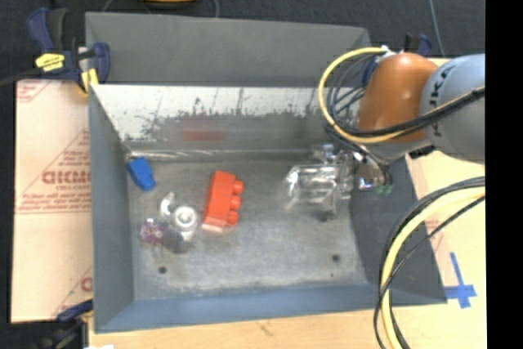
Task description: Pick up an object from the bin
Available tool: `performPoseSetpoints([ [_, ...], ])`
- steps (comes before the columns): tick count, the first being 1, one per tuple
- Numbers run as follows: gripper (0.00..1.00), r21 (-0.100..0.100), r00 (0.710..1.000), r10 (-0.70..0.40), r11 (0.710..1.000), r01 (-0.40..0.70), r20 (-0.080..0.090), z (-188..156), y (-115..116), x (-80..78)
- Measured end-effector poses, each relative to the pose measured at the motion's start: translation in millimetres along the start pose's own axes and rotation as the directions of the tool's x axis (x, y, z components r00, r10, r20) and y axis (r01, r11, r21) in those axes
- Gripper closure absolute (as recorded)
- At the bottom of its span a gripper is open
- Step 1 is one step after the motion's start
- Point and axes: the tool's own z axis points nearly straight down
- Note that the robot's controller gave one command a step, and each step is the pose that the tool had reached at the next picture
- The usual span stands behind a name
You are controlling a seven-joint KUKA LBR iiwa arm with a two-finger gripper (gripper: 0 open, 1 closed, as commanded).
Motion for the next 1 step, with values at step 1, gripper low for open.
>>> performPoseSetpoints([
  [1, 1.0, 0.0, 1.0, -0.002, 1.0, 0.002, 0.002, -0.6, 1.2, -1.0],
])
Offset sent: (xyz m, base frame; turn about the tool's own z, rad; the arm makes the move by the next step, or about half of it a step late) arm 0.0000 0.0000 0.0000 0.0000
